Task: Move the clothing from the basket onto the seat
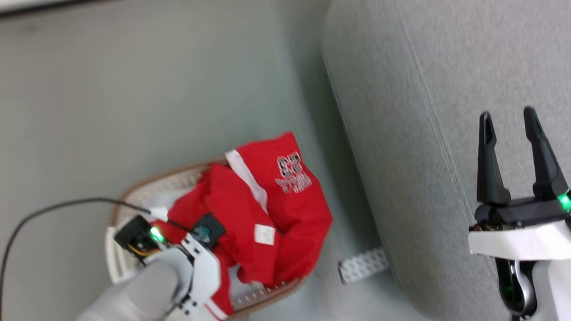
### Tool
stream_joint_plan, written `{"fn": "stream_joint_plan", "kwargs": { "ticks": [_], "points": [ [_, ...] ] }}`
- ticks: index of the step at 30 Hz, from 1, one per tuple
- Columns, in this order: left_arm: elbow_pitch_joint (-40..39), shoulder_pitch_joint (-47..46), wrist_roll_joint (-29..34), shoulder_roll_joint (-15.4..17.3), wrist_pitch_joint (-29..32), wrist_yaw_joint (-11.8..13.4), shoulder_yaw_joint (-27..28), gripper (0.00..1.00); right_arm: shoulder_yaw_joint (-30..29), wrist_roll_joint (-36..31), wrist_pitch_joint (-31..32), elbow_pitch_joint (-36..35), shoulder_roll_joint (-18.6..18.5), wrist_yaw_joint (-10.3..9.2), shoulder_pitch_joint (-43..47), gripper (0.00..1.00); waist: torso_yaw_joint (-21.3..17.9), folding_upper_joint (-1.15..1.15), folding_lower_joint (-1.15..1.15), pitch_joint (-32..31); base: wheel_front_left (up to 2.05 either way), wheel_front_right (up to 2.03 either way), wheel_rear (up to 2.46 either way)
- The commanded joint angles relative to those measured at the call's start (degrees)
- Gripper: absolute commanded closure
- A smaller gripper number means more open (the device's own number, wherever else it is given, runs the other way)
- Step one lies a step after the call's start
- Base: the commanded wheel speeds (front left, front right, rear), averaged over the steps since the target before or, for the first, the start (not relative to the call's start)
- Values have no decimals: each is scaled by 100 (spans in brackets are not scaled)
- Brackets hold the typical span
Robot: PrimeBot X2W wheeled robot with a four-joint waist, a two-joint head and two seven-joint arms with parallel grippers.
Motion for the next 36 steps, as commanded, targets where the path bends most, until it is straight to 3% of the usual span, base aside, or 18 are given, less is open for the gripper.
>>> {"fn": "stream_joint_plan", "kwargs": {
  "ticks": [1, 12, 24, 36],
  "points": [
    [0, 130, -75, -57, -101, 12, 37, 100, -13, -64, -18, 43, -79, -12, 106, 0, 326, 0, 0, -456, 0, 0, 0],
    [-530, 685, -637, -304, -507, 179, 557, 100, 91, 20, -18, 214, -268, -12, 543, 0, 886, 0, 0, -1661, 0, 0, 0],
    [-2714, 1449, -656, 136, -508, 547, 1542, 100, 129, 89, -18, 272, -278, -12, 1022, 0, 1317, 0, 0, -2473, 0, 0, 0],
    [-4127, 1765, -834, 301, -509, 616, 2307, 100, 366, 110, -10, 323, -237, -12, 1368, 0, 1571, 0, 0, -2984, 0, 0, 0]
  ]
}}
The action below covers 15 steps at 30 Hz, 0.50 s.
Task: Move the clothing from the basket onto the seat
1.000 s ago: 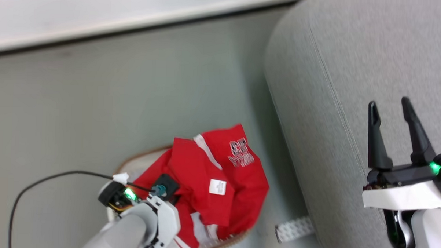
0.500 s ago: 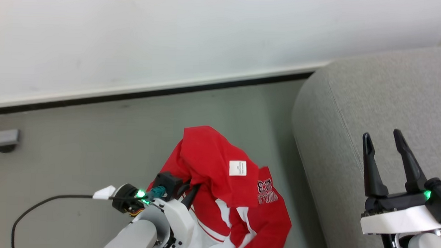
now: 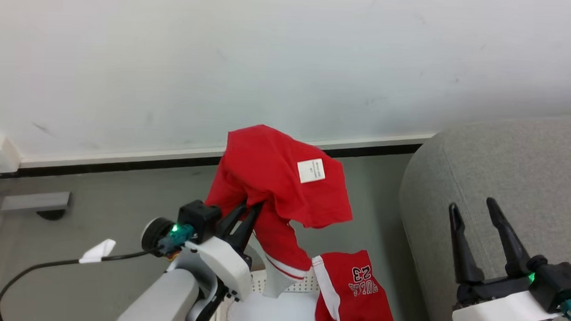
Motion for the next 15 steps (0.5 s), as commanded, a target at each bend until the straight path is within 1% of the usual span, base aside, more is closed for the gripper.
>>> {"fn": "stream_joint_plan", "kwargs": {
  "ticks": [1, 2, 5, 15],
  "points": [
    [-137, 80, -61, 60, -15, 21, 57, 100, 41, 16, 0, 16, 9, -12, 116, 0, 40, 0, 1, -95, 0, 0, 0],
    [-231, 104, -147, 56, -15, -8, 114, 100, 67, 17, 0, 12, 9, -12, 139, 0, 46, 0, 1, -118, 0, 0, 0],
    [-489, 90, -232, 119, -5, 22, 230, 100, 123, 30, 0, 9, 13, -12, 187, 0, 61, 0, 1, -160, 0, 0, 0],
    [-1426, 94, -506, 322, 389, 105, 393, 100, 275, 53, 0, -2, -7, -12, 264, 0, 63, 0, 1, -273, 0, 0, 0]
  ]
}}
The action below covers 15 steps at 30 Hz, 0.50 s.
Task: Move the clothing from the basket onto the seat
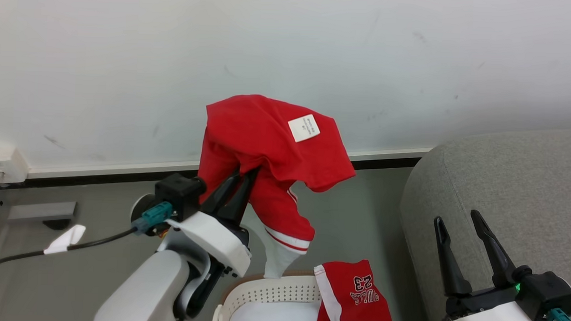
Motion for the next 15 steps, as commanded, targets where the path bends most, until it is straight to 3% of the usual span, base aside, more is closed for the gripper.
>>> {"fn": "stream_joint_plan", "kwargs": {
  "ticks": [1, 11, 15],
  "points": [
    [-133, 60, -100, 50, 43, 35, 44, 100, 21, 36, 0, -13, -18, -12, 48, 0, -17, 0, 1, -3, 0, 0, 0],
    [-566, 152, -114, 127, 86, 187, 66, 100, 174, 91, 0, -68, -76, -12, -15, 0, -63, 0, 1, 73, 0, 0, 0],
    [-605, 115, -110, 105, 70, 206, 48, 100, 517, 270, 0, -72, -216, -12, -46, 0, -33, 0, 1, 106, 0, 0, 0]
  ]
}}
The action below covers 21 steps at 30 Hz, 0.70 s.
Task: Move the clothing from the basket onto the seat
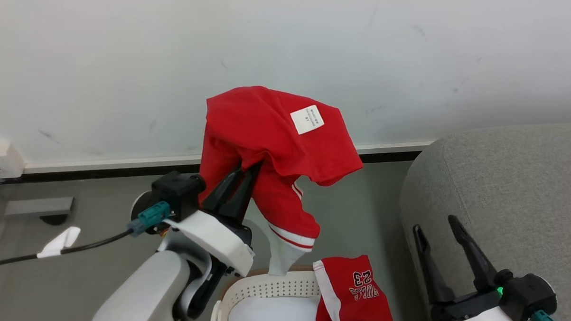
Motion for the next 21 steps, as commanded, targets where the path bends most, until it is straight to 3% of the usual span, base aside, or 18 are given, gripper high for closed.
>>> {"fn": "stream_joint_plan", "kwargs": {
  "ticks": [1, 15, 21],
  "points": [
    [-24, 11, -4, 8, -44, 26, -12, 100, 200, 144, 0, -32, -105, -12, -48, 0, 17, 0, 1, 8, 0, 0, 0],
    [335, -231, 42, -241, -127, -160, -258, 100, 2851, 1573, 1, -101, -732, -12, -652, 0, 297, 0, 1, -79, 0, 0, 0],
    [468, -301, 68, -365, -168, -233, -375, 100, 3303, 1817, 1, 130, -639, -12, -1022, 0, 476, 0, 1, -131, 0, 0, 0]
  ]
}}
